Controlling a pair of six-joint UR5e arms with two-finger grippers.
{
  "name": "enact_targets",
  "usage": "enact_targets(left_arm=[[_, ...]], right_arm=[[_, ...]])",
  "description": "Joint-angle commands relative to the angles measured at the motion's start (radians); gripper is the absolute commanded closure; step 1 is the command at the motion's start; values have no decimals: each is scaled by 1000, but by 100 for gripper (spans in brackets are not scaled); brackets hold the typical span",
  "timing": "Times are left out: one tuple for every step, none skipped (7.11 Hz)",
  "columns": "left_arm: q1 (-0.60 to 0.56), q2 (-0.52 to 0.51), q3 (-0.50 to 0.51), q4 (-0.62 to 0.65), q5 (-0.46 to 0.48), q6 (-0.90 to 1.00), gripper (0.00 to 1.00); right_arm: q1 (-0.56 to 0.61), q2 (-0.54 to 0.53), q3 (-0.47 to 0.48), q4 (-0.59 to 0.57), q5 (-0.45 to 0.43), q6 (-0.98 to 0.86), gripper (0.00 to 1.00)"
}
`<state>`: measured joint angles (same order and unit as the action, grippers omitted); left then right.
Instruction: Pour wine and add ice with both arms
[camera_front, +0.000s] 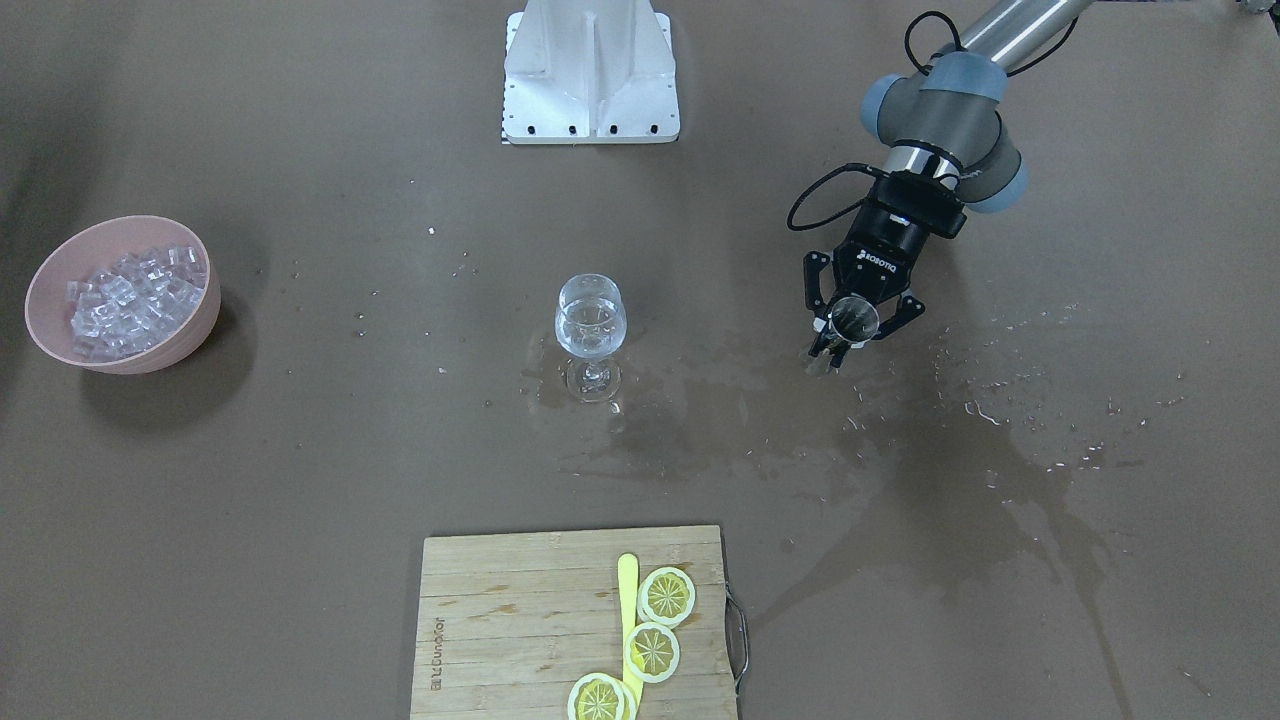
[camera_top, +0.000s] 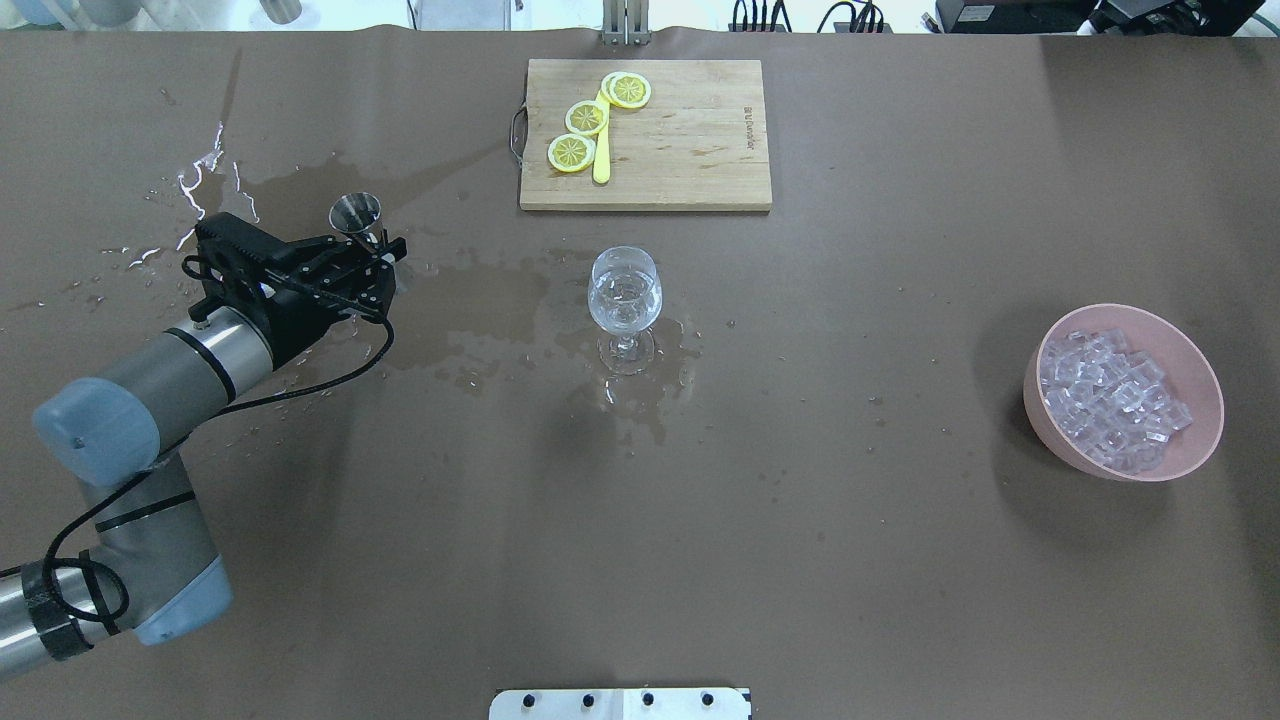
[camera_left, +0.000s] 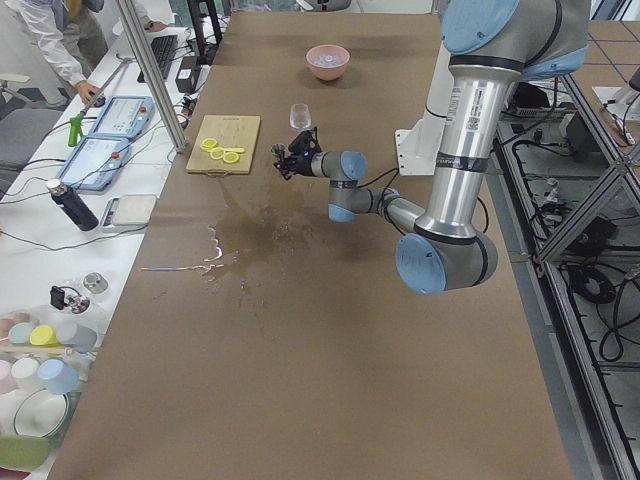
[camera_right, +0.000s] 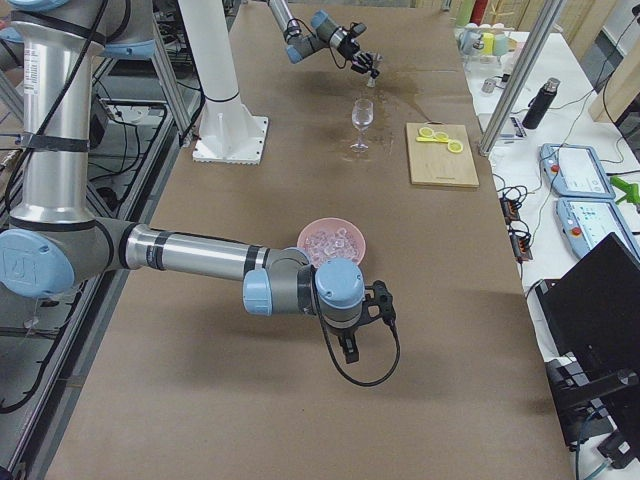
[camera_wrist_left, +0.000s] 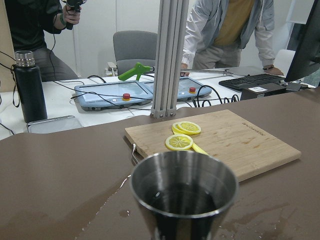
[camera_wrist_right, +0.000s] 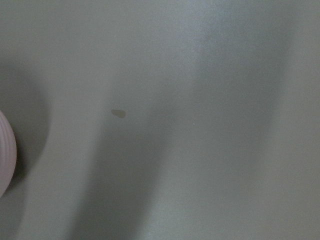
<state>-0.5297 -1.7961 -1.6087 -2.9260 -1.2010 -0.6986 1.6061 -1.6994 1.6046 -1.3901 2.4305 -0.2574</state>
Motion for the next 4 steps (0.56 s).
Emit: enact_targets(left_arm=[[5, -6, -20, 49, 1, 10, 100], [5, -22, -31, 107, 5, 10, 100], [7, -58, -40, 166, 29, 11, 100], [14, -112, -49, 261, 94, 17, 100]], right_arm=[[0, 0, 0, -1, 4, 1, 0], [0, 0, 0, -3, 5, 1, 0], [0, 0, -2, -3, 2, 1, 0], [0, 0, -5, -3, 4, 1, 0]])
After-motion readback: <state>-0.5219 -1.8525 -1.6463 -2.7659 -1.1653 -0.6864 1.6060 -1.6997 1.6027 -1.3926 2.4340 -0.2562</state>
